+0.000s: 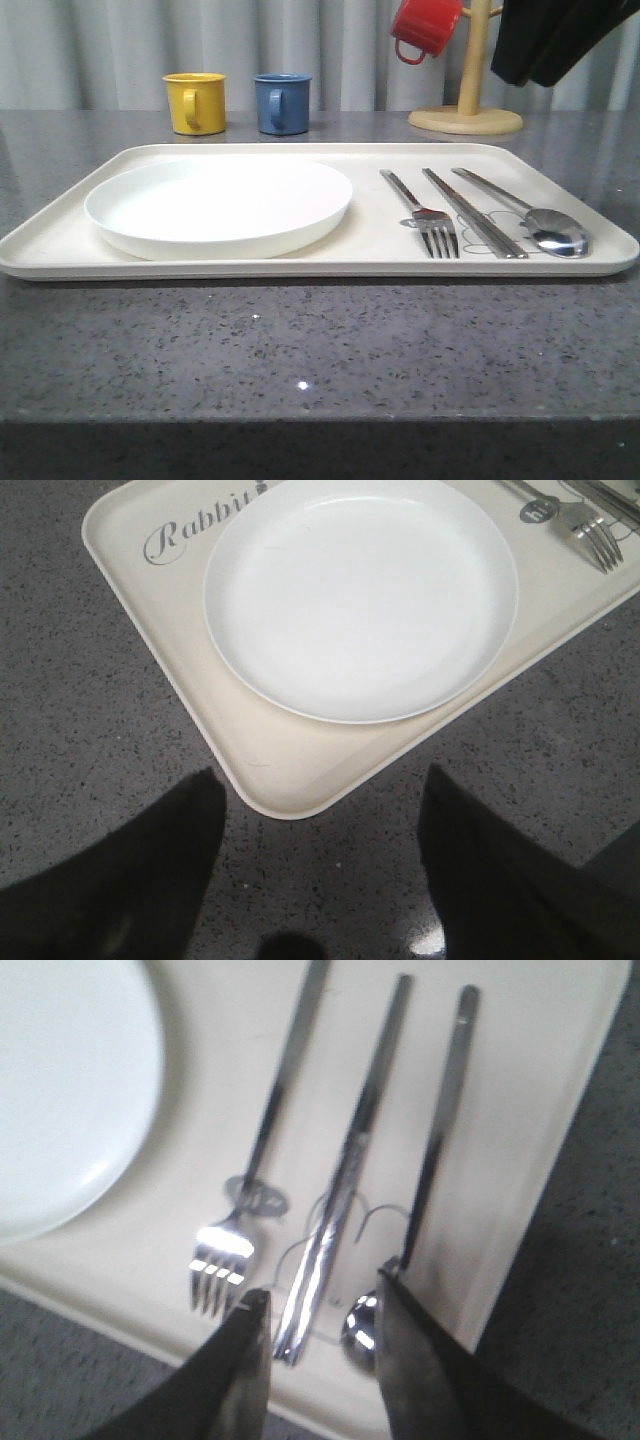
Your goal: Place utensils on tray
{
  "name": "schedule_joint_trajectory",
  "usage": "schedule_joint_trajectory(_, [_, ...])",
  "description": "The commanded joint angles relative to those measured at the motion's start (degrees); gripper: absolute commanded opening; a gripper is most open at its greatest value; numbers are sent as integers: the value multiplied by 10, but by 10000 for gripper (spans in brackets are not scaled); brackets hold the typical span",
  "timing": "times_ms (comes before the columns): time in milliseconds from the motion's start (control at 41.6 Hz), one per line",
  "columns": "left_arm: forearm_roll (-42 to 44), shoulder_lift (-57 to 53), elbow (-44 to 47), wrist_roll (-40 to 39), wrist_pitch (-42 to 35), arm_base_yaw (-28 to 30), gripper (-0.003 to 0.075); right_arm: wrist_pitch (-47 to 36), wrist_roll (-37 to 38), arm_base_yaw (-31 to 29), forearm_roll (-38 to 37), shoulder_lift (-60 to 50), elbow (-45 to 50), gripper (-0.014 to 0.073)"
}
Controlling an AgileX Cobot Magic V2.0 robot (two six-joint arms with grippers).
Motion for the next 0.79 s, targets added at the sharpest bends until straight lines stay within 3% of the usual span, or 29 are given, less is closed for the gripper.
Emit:
schedule_joint_trajectory(0, [-2,-2,-15,-6,-39,-5,428,-13,-12,31,-27,-78,30,288])
schedule_joint_trajectory(626, [-2,-2,-15,35,-37,-5,428,-69,-11,39,-27,-422,302,288])
schedule_joint_trajectory(698, [-2,-2,-15,35,-37,-5,398,-83,-11,39,-27,-447,316,287])
schedule_joint_trajectory(770, [-2,-2,-15,35,-37,-5,319,-102,-11,39,-27,-468,328,263])
